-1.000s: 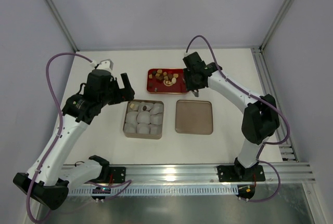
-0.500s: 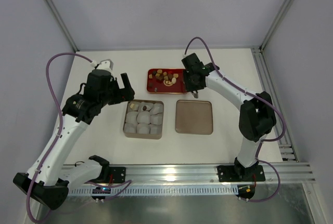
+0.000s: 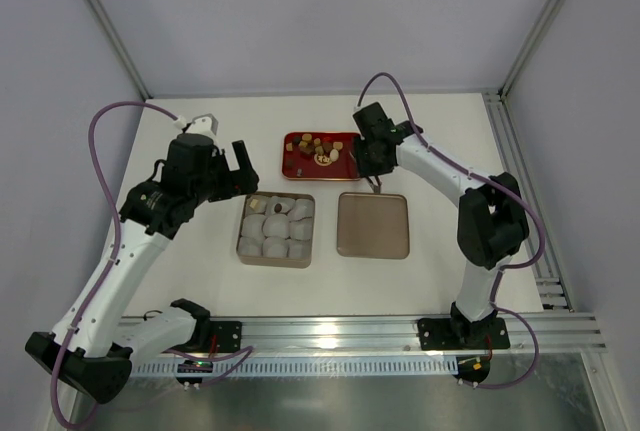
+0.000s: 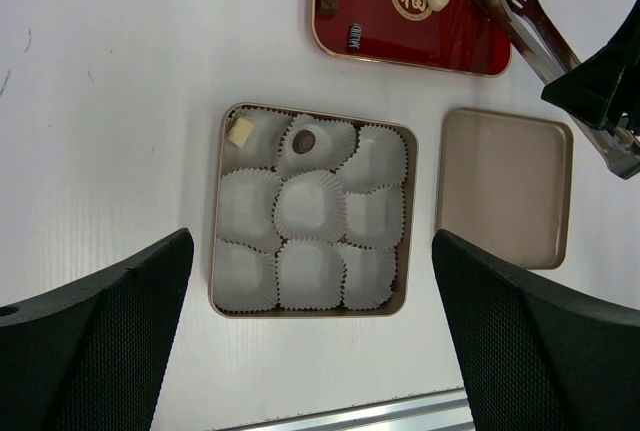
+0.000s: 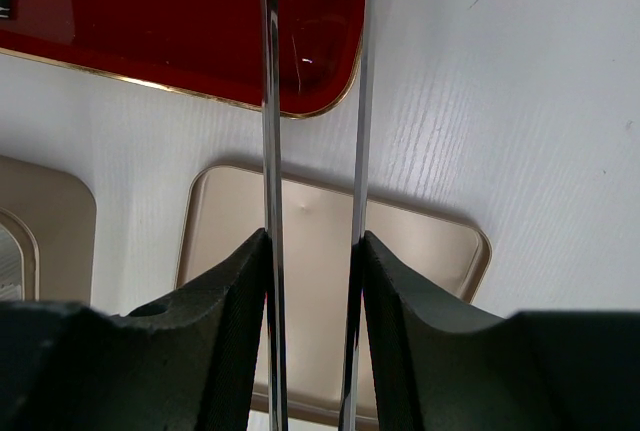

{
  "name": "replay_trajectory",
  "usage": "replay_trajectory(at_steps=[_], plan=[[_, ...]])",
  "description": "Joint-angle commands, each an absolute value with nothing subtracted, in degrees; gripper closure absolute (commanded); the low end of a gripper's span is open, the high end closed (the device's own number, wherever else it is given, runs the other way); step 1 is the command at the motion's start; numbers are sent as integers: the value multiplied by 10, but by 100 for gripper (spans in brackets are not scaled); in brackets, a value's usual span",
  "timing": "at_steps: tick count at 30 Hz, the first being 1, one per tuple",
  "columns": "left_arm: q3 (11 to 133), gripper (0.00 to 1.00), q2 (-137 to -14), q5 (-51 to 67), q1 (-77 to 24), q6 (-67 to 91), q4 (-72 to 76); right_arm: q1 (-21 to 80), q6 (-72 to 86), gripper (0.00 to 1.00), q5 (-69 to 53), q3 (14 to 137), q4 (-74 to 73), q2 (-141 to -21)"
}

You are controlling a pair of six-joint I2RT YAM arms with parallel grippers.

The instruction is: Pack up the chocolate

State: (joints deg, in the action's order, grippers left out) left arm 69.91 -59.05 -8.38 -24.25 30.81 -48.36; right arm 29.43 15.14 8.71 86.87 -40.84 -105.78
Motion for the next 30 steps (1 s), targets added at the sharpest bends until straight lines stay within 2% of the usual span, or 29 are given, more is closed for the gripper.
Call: replay_trajectory(at_steps=[1,26,30], plan=[[705,0,-592,-88,-241,301,-475,294,153,58,78,864,-393,-1029],[705,0,-588,-83,-241,303,-475,282,153,58,67,854,-395,-1012],[706,0,-587,-83,-241,303,-475,279,153,62,62,856,-396,-1013]])
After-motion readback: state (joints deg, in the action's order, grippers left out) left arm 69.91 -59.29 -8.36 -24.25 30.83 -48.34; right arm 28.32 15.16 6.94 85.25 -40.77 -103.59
